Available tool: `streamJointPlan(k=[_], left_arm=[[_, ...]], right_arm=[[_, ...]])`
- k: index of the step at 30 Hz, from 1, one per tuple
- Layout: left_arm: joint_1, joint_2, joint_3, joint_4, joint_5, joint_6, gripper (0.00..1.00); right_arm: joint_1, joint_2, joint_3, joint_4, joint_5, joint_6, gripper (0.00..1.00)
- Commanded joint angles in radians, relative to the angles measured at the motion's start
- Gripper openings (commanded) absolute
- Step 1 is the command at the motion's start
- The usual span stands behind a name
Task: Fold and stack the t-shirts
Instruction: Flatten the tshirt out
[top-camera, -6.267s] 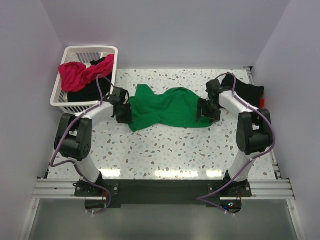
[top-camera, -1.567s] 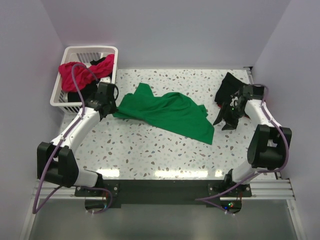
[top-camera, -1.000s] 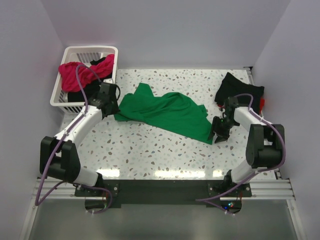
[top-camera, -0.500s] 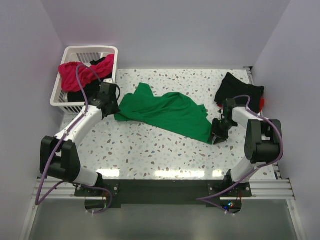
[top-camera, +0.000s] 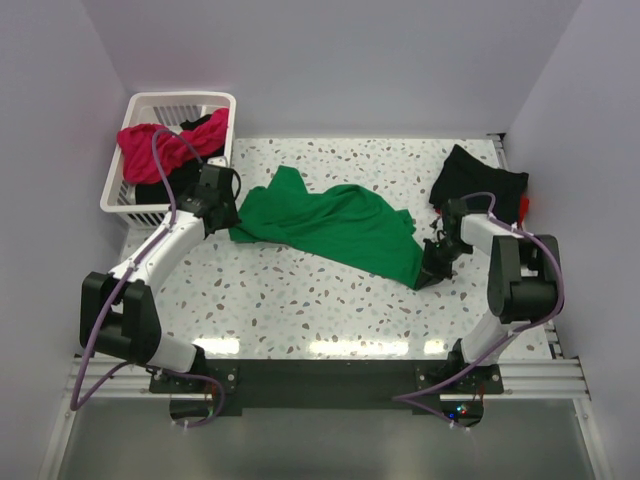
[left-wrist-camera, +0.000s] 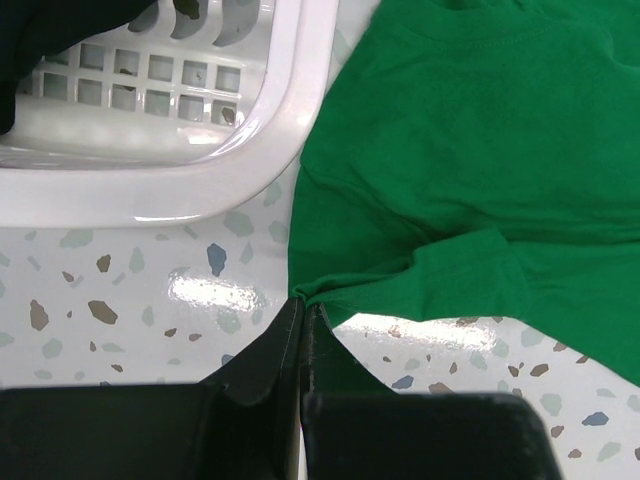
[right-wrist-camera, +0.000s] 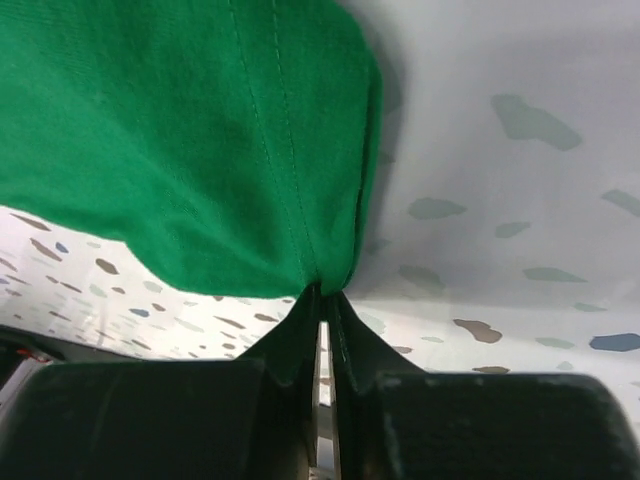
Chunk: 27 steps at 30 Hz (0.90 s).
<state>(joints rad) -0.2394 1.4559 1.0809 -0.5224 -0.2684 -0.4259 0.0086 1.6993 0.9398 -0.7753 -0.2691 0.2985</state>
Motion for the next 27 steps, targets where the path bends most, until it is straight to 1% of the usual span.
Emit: streamJointPlan(k=[1,2,6,9,12,13,15,16,17,20,21,22,25,27], left_arm=[[0.006,-0.014,0.034,0.042,0.012,0.009,0.0],[0.006,-0.014,0.034,0.044,0.012,0.009,0.0],[0.006,-0.028,0.031,0.055,0.023,0.009,0.0],[0.006,-0.049,0.033,0.079,0.034,0.009,0.0],[0.006,-0.063,0.056,0.113,0.047,0.007,0.0],[0.006,-0.065,0.085,0.13,0.06,0.009,0.0],[0.006,-0.062,0.123,0.147,0.072,0.018,0.0],[0.006,-0.058,0.166,0.162,0.081,0.021,0.0],[0.006,-0.055,0.191,0.171,0.084,0.027,0.0],[0.006,-0.051,0.293,0.197,0.089,0.038,0.0],[0.006,-0.051,0.345,0.206,0.089,0.039,0.0],[0.006,-0.052,0.372,0.213,0.092,0.041,0.0],[0.006,-0.063,0.473,0.229,0.092,0.038,0.0],[0.006,-0.08,0.517,0.245,0.093,0.036,0.0]], right_arm=[[0.019,0.036,-0.032,0.057,-0.068,-0.015,0.04],[0.019,0.034,-0.03,0.056,-0.073,-0.018,0.0],[0.018,0.011,0.014,0.021,-0.085,-0.016,0.0],[0.01,-0.026,0.095,-0.025,-0.096,-0.004,0.0],[0.001,-0.055,0.221,-0.08,-0.094,0.013,0.0],[-0.004,-0.058,0.294,-0.109,-0.094,0.014,0.0],[-0.006,-0.061,0.373,-0.14,-0.087,0.021,0.0],[-0.006,-0.061,0.452,-0.166,-0.082,0.022,0.0],[-0.036,-0.061,0.491,-0.179,-0.081,0.028,0.0],[-0.051,-0.063,0.649,-0.212,-0.071,0.048,0.0],[-0.05,-0.067,0.686,-0.214,-0.052,0.054,0.0],[-0.052,-0.076,0.755,-0.214,-0.041,0.06,0.0],[-0.052,-0.108,0.87,-0.191,0.008,0.082,0.0],[-0.053,-0.133,0.913,-0.171,0.031,0.088,0.0]])
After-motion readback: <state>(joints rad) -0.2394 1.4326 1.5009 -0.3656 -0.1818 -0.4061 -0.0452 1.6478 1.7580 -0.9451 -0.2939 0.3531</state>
